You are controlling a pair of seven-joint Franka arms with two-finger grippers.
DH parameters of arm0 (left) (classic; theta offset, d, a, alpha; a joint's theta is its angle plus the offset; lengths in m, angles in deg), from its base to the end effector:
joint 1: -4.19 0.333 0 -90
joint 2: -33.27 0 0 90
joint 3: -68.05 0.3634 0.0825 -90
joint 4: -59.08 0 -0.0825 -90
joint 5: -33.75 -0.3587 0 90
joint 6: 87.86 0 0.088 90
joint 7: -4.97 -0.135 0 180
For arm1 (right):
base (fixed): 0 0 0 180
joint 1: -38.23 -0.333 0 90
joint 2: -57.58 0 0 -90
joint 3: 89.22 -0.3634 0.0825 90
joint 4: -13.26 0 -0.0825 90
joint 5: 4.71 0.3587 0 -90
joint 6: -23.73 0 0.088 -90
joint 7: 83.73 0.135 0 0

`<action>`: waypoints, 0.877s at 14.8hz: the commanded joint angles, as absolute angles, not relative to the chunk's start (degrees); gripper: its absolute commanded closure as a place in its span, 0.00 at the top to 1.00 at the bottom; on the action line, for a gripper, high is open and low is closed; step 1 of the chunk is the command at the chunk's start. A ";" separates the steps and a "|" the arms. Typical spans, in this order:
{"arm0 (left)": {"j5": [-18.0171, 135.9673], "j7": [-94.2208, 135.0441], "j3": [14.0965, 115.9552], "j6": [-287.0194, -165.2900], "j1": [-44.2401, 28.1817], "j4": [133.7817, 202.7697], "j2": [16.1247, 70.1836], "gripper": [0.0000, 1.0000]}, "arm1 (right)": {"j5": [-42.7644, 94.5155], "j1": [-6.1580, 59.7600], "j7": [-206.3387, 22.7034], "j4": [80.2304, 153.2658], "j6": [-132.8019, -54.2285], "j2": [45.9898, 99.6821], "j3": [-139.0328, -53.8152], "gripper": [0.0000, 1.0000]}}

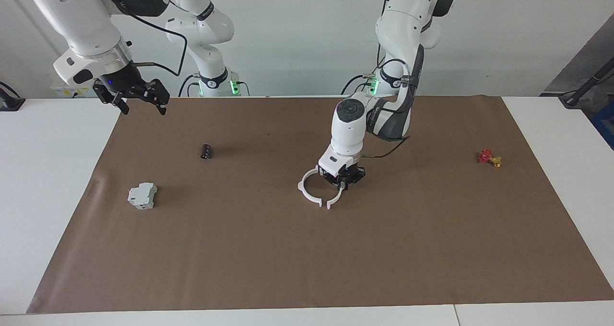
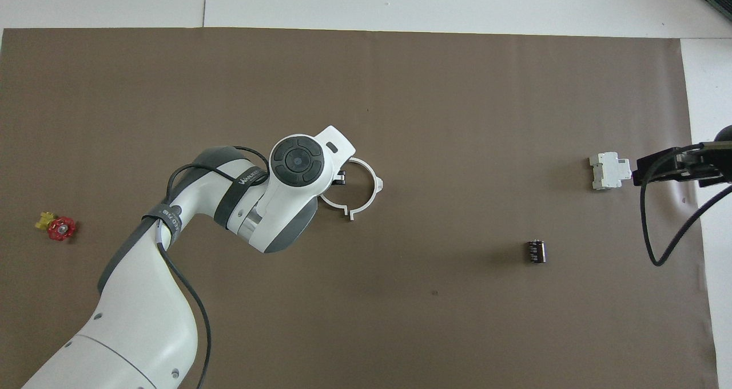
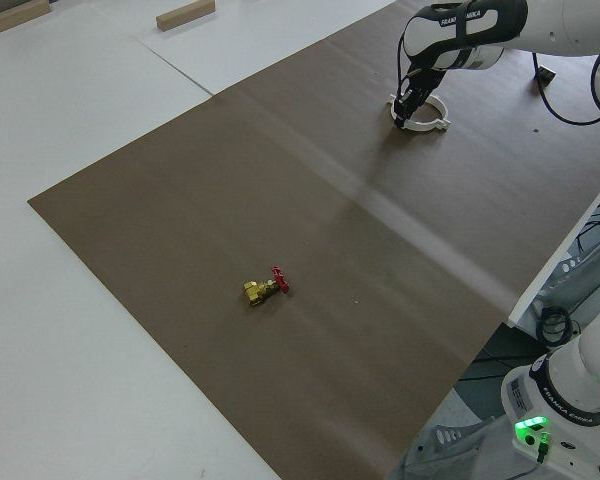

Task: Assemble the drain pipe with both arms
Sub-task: 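Press the held half against the placed half with the left gripper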

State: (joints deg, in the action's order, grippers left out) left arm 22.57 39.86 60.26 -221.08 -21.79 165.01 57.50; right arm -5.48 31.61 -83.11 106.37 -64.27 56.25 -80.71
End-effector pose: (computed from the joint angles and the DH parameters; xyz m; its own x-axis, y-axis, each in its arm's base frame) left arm 0.5464 -0.3471 0.3345 0.9903 -0.0982 0.0981 -0.0941 -0.9945 -0.0460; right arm 0.5137 -0.0198 0.6289 0.9968 -0.0439 -0.0661 -0.0433 -0.9990 0.0107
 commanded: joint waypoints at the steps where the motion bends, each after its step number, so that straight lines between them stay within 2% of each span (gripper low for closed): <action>1: 20.92 38.90 61.11 -221.54 -23.15 164.55 58.93 0.00 | -4.27 32.25 -84.35 107.04 -63.90 55.21 -81.05 1.00; 13: 19.07 38.28 61.02 -221.80 -24.29 164.55 59.72 0.00 | -4.27 32.16 -84.35 107.13 -63.90 55.21 -81.05 1.00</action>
State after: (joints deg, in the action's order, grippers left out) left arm 20.80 38.24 60.24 -221.19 -22.78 164.98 57.53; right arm -5.48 31.61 -83.11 106.37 -64.27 56.24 -80.71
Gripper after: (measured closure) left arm 0.793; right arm 0.000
